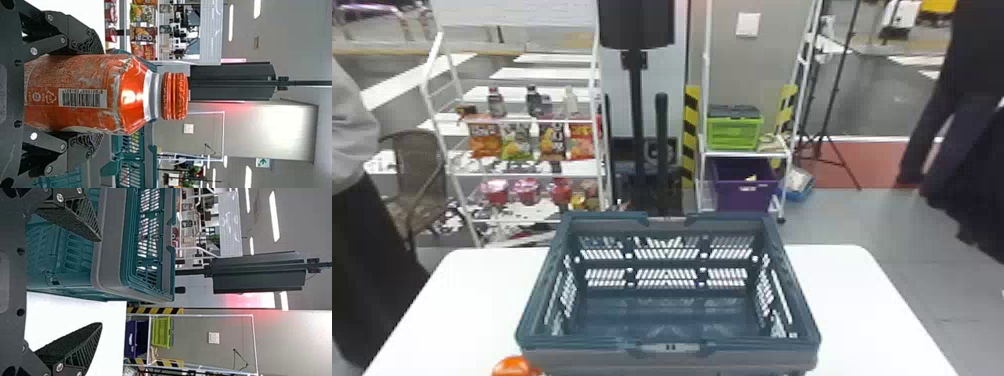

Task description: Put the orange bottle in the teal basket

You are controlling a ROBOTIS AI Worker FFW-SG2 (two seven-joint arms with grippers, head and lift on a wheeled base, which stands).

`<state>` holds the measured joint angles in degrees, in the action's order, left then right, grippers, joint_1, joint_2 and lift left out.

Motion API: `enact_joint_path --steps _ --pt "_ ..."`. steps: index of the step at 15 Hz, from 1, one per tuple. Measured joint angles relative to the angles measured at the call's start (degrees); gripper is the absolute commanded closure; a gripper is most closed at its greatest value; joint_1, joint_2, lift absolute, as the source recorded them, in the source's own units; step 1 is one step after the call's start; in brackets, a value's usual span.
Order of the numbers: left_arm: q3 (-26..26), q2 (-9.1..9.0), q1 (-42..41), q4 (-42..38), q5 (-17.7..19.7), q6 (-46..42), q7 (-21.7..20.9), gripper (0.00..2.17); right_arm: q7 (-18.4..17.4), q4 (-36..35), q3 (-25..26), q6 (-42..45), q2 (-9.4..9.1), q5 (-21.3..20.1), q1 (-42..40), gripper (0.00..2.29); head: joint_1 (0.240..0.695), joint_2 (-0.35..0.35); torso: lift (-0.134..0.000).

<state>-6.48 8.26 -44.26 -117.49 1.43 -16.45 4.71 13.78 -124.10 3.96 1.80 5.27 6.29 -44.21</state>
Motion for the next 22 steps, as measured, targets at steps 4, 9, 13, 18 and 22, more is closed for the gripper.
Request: enact_joint_path --steps 4,9,13,18,22 --pt "1.0 0.07 -0.5 -6.1 -0.4 4.1 -0.9 0.69 0.0 0.3 0.0 0.0 0.00 0.0 0.0 0.13 0.499 0.000 0.000" --pt "3.3 1.71 3.0 -14.4 -0.5 18.0 -3.2 0.69 -0.1 1.1 0.1 0.0 -0.19 -0.2 0.1 0.13 0.499 0.000 0.000" --pt "3.0 3.30 11.9 -17.3 -1.1 35.0 -6.4 0.68 0.0 1.6 0.1 0.0 -0.62 -0.6 0.3 0.13 0.499 0.000 0.000" --pt "0.3 5.20 24.9 -17.3 -1.2 51.2 -11.3 0.68 0.0 1.7 0.3 0.0 -1.43 -1.2 -0.1 0.13 0.499 0.000 0.000" --pt "-4.4 7.60 35.6 -12.5 -1.2 59.8 -15.8 0.68 -0.1 1.3 0.4 0.2 -1.99 -1.9 -1.0 0.13 0.499 0.000 0.000"
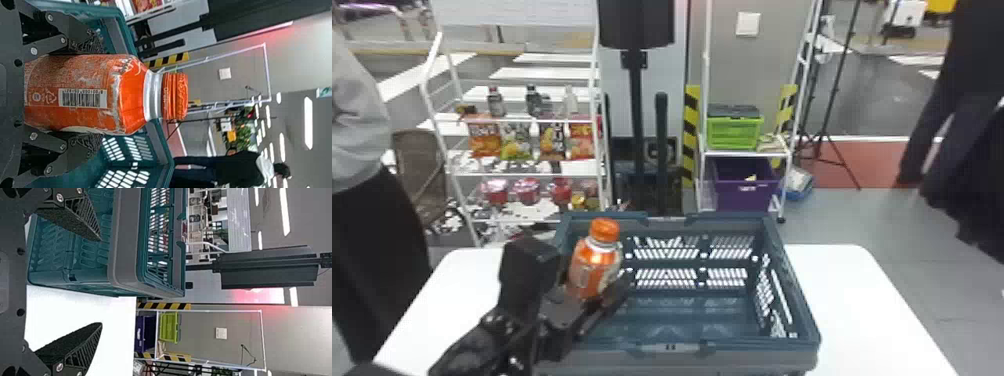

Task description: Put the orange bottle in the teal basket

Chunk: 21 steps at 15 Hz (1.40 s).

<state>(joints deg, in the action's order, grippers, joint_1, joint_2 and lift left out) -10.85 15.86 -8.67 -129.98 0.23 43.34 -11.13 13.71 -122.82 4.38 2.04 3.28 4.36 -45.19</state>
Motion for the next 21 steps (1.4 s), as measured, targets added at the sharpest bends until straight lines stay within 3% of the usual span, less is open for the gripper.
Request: enact_joint_path --steps 6,10,13,17,21 --pt "-10.2 2.71 17.9 14.2 0.4 4.8 -6.8 0.68 -0.1 -0.2 0.2 0.5 -1.25 -1.4 -1.1 0.13 0.499 0.000 0.000" --pt "-19.3 2.91 30.4 27.9 0.4 4.9 -12.0 0.68 -0.1 -0.1 0.7 1.0 -2.13 -1.9 -1.9 0.13 0.499 0.000 0.000" --pt "-24.2 1.75 37.5 38.5 0.4 4.6 -15.6 0.68 -0.1 0.1 0.9 1.7 -2.52 -1.9 -2.3 0.13 0.499 0.000 0.000" --pt "-26.7 -0.84 41.5 47.9 -1.2 3.7 -19.6 0.68 -0.1 0.1 1.2 2.5 -2.91 -2.1 -2.7 0.13 0.499 0.000 0.000" --pt "-29.0 -4.18 43.9 55.9 -5.5 2.9 -24.5 0.68 -0.1 -0.1 1.2 2.6 -3.18 -2.2 -2.8 0.13 0.499 0.000 0.000"
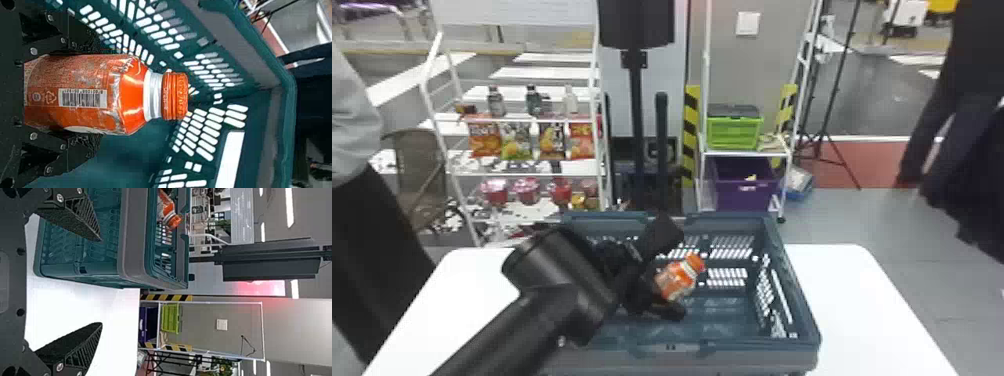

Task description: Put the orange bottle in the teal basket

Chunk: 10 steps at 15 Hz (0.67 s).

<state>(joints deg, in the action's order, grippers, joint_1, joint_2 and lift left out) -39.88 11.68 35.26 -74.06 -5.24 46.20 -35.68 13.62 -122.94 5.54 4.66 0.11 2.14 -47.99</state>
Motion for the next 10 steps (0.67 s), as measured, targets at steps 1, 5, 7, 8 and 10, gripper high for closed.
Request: enact_joint_path --steps 1,5,7,8,10 --pt "-0.2 -0.89 0.3 1.8 -1.5 -0.3 -0.5 0.68 0.0 0.0 0.0 0.1 -0.06 0.0 -0.1 0.13 0.499 0.000 0.000" --pt "-0.7 -3.38 1.5 7.0 -5.8 -1.2 -1.9 0.63 0.0 -0.2 0.0 0.9 -0.11 0.0 -0.7 0.13 0.499 0.000 0.000" --pt "-0.9 -4.20 1.9 8.6 -7.6 -1.2 -2.6 0.62 0.0 -0.3 0.0 1.3 -0.11 0.0 -1.0 0.13 0.499 0.000 0.000" --pt "-0.8 -4.72 2.0 9.6 -8.6 -1.2 -3.4 0.62 0.0 -0.4 0.0 1.5 -0.11 0.0 -1.0 0.13 0.499 0.000 0.000" --pt "-0.8 -5.34 2.1 10.8 -10.1 -1.2 -3.6 0.62 0.1 -0.4 0.0 1.5 -0.11 0.0 -1.1 0.13 0.499 0.000 0.000"
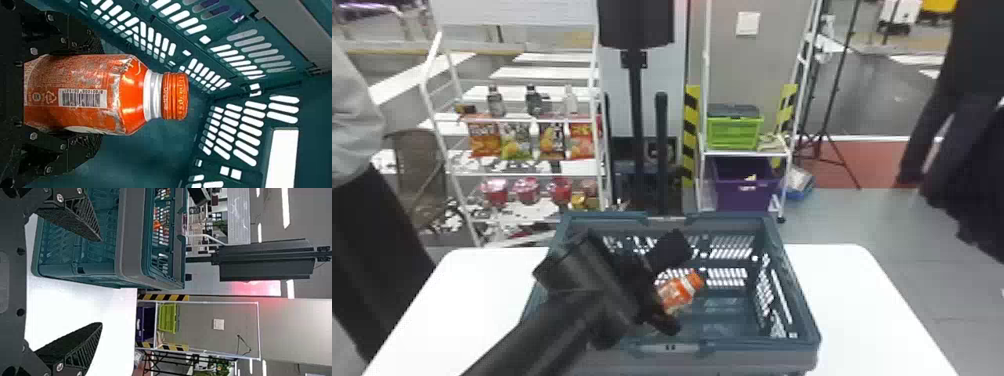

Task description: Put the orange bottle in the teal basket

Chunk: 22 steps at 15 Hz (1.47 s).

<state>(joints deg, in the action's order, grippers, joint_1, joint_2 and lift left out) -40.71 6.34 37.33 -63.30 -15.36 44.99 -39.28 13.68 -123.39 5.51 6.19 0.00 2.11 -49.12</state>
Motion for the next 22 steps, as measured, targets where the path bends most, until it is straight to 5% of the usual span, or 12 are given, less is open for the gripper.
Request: enact_joint_path --steps 4,7,15,22 --pt "0.3 -0.37 0.0 1.0 -0.7 0.0 0.7 0.60 0.0 -0.1 -0.2 0.2 0.00 -0.2 -0.1 0.13 0.499 0.000 0.000" --pt "0.4 -0.37 -0.1 0.8 -0.6 0.0 1.2 0.12 0.0 -0.2 -0.2 0.2 0.00 -0.2 -0.2 0.13 0.499 0.000 0.000" --pt "2.9 0.58 -3.4 -7.3 0.5 2.2 3.2 0.15 0.0 -0.2 -0.2 0.3 0.00 -0.3 -0.4 0.13 0.499 0.000 0.000" --pt "13.1 3.49 -11.3 -24.0 5.5 6.2 6.7 0.19 0.0 -0.1 -0.2 0.3 0.00 -0.4 -0.4 0.13 0.499 0.000 0.000"
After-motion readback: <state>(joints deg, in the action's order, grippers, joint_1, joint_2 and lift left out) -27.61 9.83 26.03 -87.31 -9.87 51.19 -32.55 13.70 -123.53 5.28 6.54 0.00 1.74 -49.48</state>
